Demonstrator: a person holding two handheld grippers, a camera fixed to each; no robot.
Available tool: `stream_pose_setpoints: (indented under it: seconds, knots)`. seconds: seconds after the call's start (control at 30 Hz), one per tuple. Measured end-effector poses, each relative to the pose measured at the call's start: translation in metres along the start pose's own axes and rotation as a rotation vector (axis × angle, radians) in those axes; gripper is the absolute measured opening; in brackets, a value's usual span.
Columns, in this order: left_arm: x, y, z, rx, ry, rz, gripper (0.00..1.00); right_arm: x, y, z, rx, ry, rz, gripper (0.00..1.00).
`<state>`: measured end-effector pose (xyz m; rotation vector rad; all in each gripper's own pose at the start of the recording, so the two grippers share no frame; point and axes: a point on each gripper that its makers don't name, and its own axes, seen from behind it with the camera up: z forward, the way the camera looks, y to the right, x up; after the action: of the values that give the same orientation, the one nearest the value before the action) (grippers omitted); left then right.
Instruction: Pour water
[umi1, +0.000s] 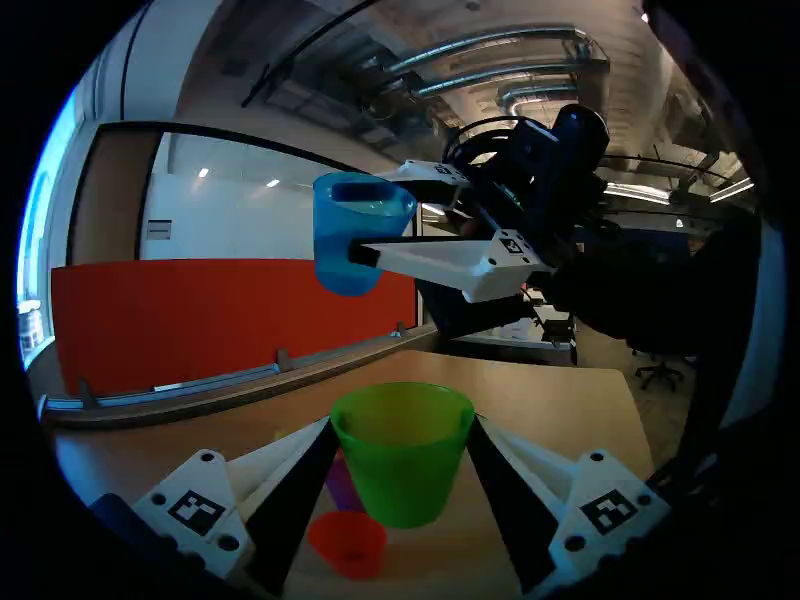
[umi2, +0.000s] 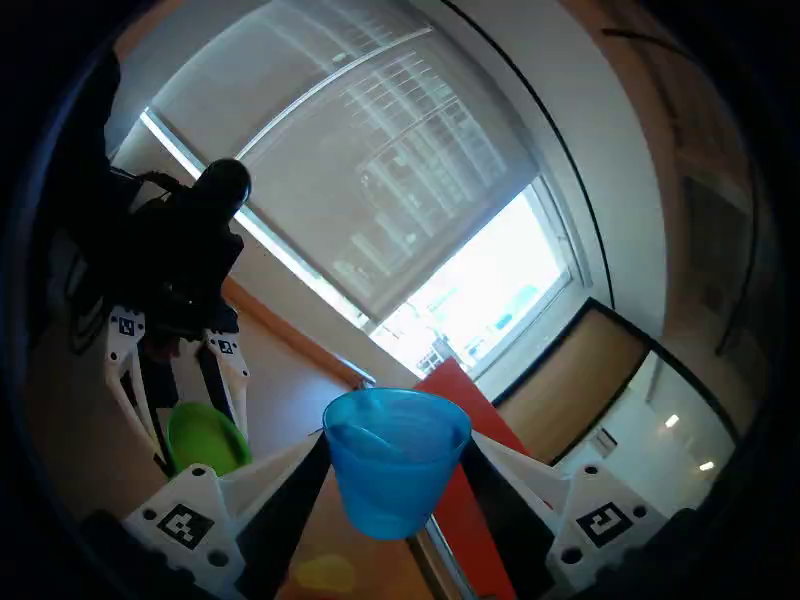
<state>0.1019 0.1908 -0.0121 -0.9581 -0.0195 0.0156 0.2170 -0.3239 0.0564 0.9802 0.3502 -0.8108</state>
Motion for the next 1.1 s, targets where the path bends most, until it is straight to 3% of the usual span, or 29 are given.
stream_pose_setpoints:
  seconds: [1.1]
  knots:
    - [0.0056, 0.0003, 0.0034, -0.008, 0.013, -0.002, 0.88, 0.0069, -0.0008, 0.0099, -0.020, -0.027, -0.265, 0.90]
